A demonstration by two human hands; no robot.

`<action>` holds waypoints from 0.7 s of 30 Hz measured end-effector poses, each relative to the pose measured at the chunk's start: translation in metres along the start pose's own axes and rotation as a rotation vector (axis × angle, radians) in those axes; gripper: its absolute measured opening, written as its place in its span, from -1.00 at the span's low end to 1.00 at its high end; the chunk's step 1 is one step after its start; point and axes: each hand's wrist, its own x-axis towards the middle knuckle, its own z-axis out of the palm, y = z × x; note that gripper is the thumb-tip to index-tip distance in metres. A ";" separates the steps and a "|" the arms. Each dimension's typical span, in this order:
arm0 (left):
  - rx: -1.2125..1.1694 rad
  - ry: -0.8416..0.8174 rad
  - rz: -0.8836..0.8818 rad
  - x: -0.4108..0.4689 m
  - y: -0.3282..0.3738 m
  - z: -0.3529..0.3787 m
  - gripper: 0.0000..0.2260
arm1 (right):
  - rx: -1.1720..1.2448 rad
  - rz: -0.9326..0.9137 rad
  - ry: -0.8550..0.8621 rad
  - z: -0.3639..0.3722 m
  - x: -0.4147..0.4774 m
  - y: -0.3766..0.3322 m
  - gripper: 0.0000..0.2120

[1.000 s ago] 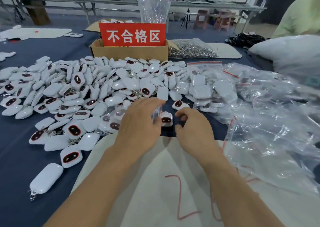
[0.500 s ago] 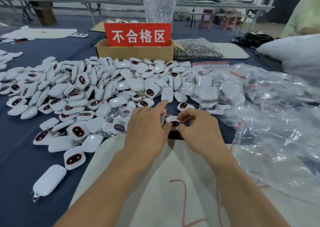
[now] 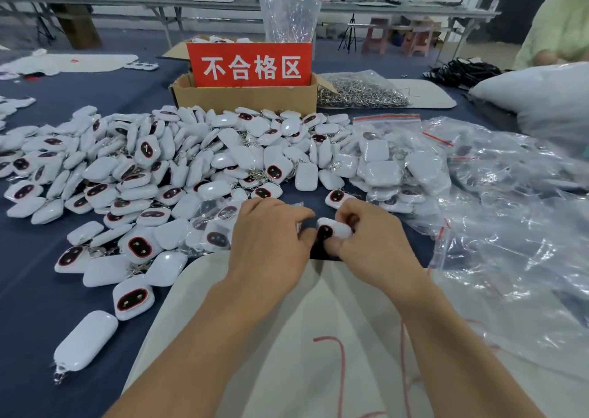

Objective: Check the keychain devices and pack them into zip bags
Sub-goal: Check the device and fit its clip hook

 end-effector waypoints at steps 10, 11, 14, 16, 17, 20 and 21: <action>-0.544 -0.025 -0.211 0.005 0.007 -0.007 -0.84 | 0.951 0.252 -0.269 -0.005 -0.006 -0.019 -0.74; -0.609 -0.043 -0.233 0.005 0.007 -0.008 -0.82 | 0.984 0.251 -0.302 -0.006 -0.007 -0.020 -0.70; -0.812 -0.084 -0.307 0.008 0.009 -0.011 -0.79 | 1.038 0.234 -0.325 -0.006 -0.006 -0.022 -0.66; -0.846 -0.081 -0.315 0.010 0.007 -0.011 -0.77 | 1.022 0.202 -0.315 -0.006 -0.005 -0.022 -0.61; -0.852 -0.092 -0.315 0.011 0.007 -0.011 -0.78 | 0.989 0.184 -0.297 -0.007 -0.004 -0.021 -0.63; -0.859 -0.108 -0.319 0.011 0.004 -0.010 -0.83 | 0.829 0.139 -0.228 -0.005 -0.003 -0.018 -0.77; -0.855 -0.103 -0.319 0.011 0.004 -0.010 -0.83 | 0.784 0.134 -0.207 -0.004 -0.004 -0.017 -0.77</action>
